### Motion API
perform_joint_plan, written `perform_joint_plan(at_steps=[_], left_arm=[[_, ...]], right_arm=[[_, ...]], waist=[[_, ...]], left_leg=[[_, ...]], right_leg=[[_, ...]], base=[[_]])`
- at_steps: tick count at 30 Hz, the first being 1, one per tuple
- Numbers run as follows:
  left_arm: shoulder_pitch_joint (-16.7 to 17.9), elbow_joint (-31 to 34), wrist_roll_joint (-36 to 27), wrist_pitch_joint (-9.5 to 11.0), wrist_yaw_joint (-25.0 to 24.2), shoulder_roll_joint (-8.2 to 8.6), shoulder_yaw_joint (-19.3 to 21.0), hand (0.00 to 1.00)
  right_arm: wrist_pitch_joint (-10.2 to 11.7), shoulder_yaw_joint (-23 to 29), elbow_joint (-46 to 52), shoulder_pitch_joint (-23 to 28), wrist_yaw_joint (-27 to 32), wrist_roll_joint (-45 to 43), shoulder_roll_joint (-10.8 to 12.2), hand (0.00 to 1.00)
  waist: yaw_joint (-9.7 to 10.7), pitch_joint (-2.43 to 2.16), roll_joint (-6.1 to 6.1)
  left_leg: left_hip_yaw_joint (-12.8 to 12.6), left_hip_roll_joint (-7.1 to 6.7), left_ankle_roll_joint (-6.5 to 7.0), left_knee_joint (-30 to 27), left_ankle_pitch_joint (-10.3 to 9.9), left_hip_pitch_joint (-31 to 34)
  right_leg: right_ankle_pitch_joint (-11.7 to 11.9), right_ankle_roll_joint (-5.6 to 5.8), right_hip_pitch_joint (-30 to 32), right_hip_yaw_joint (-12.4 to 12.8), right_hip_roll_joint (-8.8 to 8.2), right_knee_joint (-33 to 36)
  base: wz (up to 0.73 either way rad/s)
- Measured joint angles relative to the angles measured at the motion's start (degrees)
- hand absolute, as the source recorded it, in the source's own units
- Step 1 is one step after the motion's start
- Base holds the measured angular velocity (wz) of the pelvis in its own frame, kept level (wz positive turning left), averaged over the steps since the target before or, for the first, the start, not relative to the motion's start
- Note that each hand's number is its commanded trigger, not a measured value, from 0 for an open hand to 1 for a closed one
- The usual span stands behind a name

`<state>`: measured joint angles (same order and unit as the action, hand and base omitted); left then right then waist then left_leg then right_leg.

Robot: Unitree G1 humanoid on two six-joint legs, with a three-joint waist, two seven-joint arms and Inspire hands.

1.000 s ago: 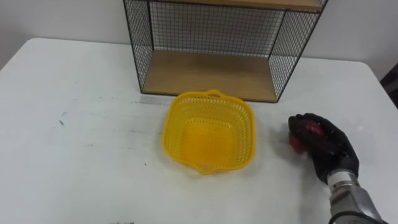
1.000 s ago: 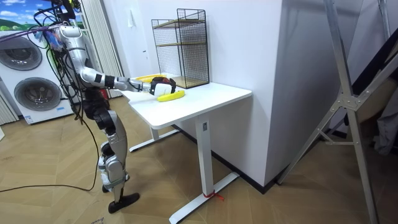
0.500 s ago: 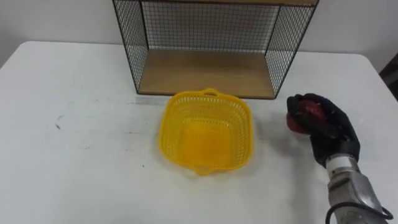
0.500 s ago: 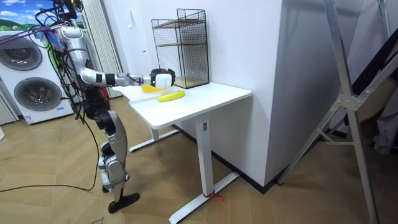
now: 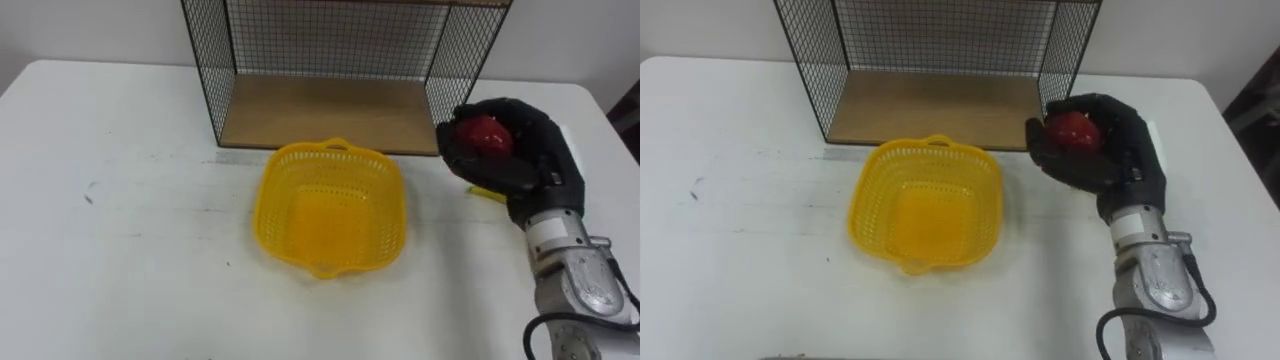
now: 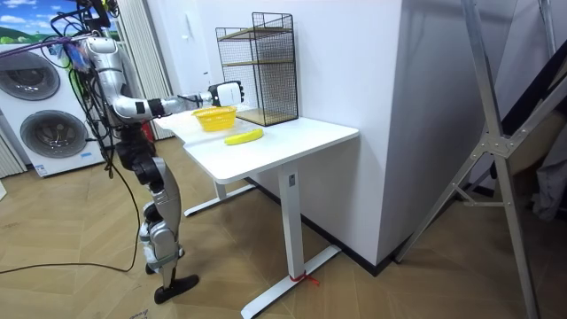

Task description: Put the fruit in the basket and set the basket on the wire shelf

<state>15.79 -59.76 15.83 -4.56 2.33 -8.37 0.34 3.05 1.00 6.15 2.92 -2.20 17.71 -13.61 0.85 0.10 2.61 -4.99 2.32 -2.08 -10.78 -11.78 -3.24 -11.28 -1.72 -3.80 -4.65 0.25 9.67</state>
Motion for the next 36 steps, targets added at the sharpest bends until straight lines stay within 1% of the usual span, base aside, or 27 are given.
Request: perform_joint_plan(at_steps=[1, 3, 4, 5, 6, 10, 12, 13, 15, 18, 20, 22, 23, 24, 25, 29, 31, 35, 36], left_arm=[[-0.31, -0.03, 0.0, 0.01, 0.0, -0.1, -0.42, 0.0], [-1.05, -0.89, 0.08, 0.16, -0.01, -0.5, -1.74, 0.0], [-1.29, -1.15, 0.07, 0.24, -0.02, -0.52, -1.8, 0.0], [-1.51, -1.42, 0.07, 0.46, -0.08, -0.57, -1.88, 0.0], [-1.72, -1.61, 0.07, 0.67, -0.23, -0.73, -1.88, 0.0], [-2.41, -1.83, 0.07, 0.87, -0.57, -1.07, -1.91, 0.0], [-2.74, -2.05, 0.07, 0.9, -0.74, -1.56, -3.01, 0.0], [-2.87, -2.05, 0.06, 0.91, -0.75, -1.69, -3.27, 0.0], [-3.19, -2.08, 0.09, 0.93, -0.75, -1.98, -3.47, 0.0], [-3.36, -2.23, -0.09, 1.02, -0.64, -2.55, -4.18, 0.0], [-3.51, -2.23, -0.28, 1.13, -0.55, -2.84, -5.27, 0.0], [-3.58, -2.26, -0.27, 1.17, -0.47, -3.04, -6.21, 0.0], [-3.61, -2.25, -0.29, 1.18, -0.42, -3.13, -6.27, 0.0], [-3.84, -2.26, -0.55, 1.17, -0.42, -3.16, -6.29, 0.0], [-3.88, -2.25, -0.58, 1.17, -0.41, -3.16, -6.3, 0.0], [-4.67, -2.47, -0.57, 1.14, -0.47, -3.32, -7.43, 0.0], [-5.05, -2.74, -0.51, 1.09, -0.61, -3.32, -7.52, 0.0], [-5.09, -2.72, -0.51, 0.94, -0.73, -3.34, -7.44, 0.0], [-5.08, -2.72, -0.51, 0.84, -0.7, -3.34, -7.44, 0.0]], right_arm=[[0.01, -0.42, 0.07, 0.0, -0.25, -0.72, -0.02, 1.0], [0.01, -2.13, 0.1, 0.0, -0.76, -3.72, -0.01, 1.0], [0.01, -2.25, 0.11, 0.0, -1.18, -4.37, -0.01, 1.0], [0.0, -2.42, 0.17, 0.0, -1.84, -5.48, -0.03, 1.0], [-0.01, -2.66, 0.5, 0.0, -2.12, -6.8, -0.04, 1.0], [-0.06, -3.95, 1.9, -0.51, -3.31, -8.45, -0.12, 1.0], [-0.07, -4.82, 2.99, -0.64, -4.81, -10.53, -0.12, 1.0], [-0.07, -5.07, 3.19, -0.7, -5.07, -11.1, -0.12, 1.0], [-0.07, -6.3, 4.03, -0.71, -5.94, -14.55, -0.24, 1.0], [-0.07, -7.69, 4.62, -0.77, -6.72, -17.83, -0.41, 1.0], [-0.07, -8.75, 4.69, -0.78, -6.82, -18.53, -0.66, 1.0], [-0.07, -9.06, 4.71, -0.79, -7.36, -19.47, -0.72, 1.0], [-0.1, -9.57, 4.72, -0.93, -7.34, -20.22, -0.96, 0.82], [-0.15, -10.55, 4.71, -1.33, -7.35, -20.22, -1.5, 0.71], [-0.18, -11.03, 4.71, -1.55, -7.36, -20.22, -1.71, 0.0], [-0.7, -12.62, 4.71, -2.61, -8.12, -20.2, -2.15, 0.0], [-0.71, -13.08, 4.71, -2.95, -8.43, -20.23, -2.18, 0.0], [-0.83, -13.34, 4.71, -3.09, -8.61, -20.3, -2.15, 0.0], [-1.13, -13.34, 4.7, -3.08, -8.55, -20.3, -2.15, 0.0]], waist=[[0.06, 0.0, 0.01], [-0.63, -0.02, 0.03], [-0.66, -0.01, 0.03], [-1.21, -0.02, 0.02], [-1.29, -0.09, 0.13], [-1.81, -0.14, 0.31], [-2.38, 0.0, 0.58], [-2.48, 0.0, 0.68], [-2.66, -0.21, 1.03], [-2.8, -0.34, 1.49], [-2.77, -0.35, 1.62], [-2.85, -0.26, 1.7], [-3.19, -0.16, 1.73], [-3.16, 0.07, 1.46], [-3.12, 0.04, 1.57], [-3.84, 0.3, 1.26], [-4.43, 0.31, 1.24], [-4.85, 0.36, 1.15], [-4.85, 0.37, 1.11]], left_leg=[[0.02, 0.0, 0.0, 0.0, 0.0, 0.02], [0.03, 0.0, 0.0, -0.01, 0.0, 0.02], [0.03, 0.0, 0.0, -0.01, 0.0, 0.06], [0.03, 0.0, 0.0, -0.01, 0.0, 0.2], [0.03, 0.02, 0.0, -0.01, 0.0, 0.54], [0.01, 0.06, 0.0, -0.01, 0.0, 0.89], [-0.02, 0.09, 0.02, -0.06, 0.01, 1.01], [-0.04, 0.09, 0.03, -0.07, 0.02, 1.04], [-0.02, 0.07, 0.07, -0.08, 0.04, 1.07], [0.19, 0.07, 0.12, -0.17, 0.07, 1.0], [0.29, 0.07, 0.12, -0.23, 0.07, 0.98], [0.36, 0.06, 0.13, -0.3, 0.08, 0.94], [0.35, 0.07, 0.13, -0.38, 0.08, 0.94], [0.34, 0.08, 0.14, -0.4, 0.09, 0.98], [0.34, 0.08, 0.16, -0.42, 0.09, 1.0], [0.28, 0.08, 0.18, -0.52, 0.11, 1.06], [0.28, 0.08, 0.18, -0.52, 0.11, 1.03], [0.37, 0.04, 0.18, -0.5, 0.11, 1.15], [0.42, 0.04, 0.18, -0.5, 0.11, 1.21]], right_leg=[[0.0, 0.0, 0.0, -0.02, 0.0, 0.03], [0.0, 0.0, 0.04, -0.01, -0.01, 0.16], [0.0, 0.0, 0.07, -0.01, -0.02, 0.16], [0.01, 0.01, 0.17, -0.05, -0.03, 0.17], [0.01, 0.01, 0.58, -0.08, -0.02, 0.26], [0.02, -0.01, 0.85, -0.1, 0.0, 0.59], [0.02, -0.01, 0.97, -0.11, -0.01, 0.9], [0.02, -0.01, 0.99, -0.1, -0.01, 0.9], [0.02, -0.01, 0.96, -0.16, -0.07, 0.94], [0.02, -0.01, 0.83, -0.22, -0.02, 0.97], [0.02, -0.01, 0.77, -0.29, -0.03, 1.03], [0.02, -0.01, 0.66, -0.4, -0.07, 1.1], [0.03, -0.02, 0.68, -0.4, -0.06, 1.13], [0.07, -0.07, 0.74, -0.39, -0.05, 1.12], [0.08, -0.08, 0.77, -0.4, -0.06, 1.12], [0.13, -0.06, 0.81, -0.39, -0.06, 0.99], [0.13, -0.06, 0.86, -0.46, -0.06, 0.91], [0.12, -0.06, 0.8, -0.73, -0.09, 0.36], [0.13, -0.07, 0.77, -0.82, -0.09, 0.27]], base=[[0.0], [0.0], [0.0], [0.0], [0.0], [0.0], [0.0], [0.0], [0.0], [0.0], [0.02], [0.0], [0.0], [0.0], [0.0], [0.0], [0.0], [0.03], [0.03]])
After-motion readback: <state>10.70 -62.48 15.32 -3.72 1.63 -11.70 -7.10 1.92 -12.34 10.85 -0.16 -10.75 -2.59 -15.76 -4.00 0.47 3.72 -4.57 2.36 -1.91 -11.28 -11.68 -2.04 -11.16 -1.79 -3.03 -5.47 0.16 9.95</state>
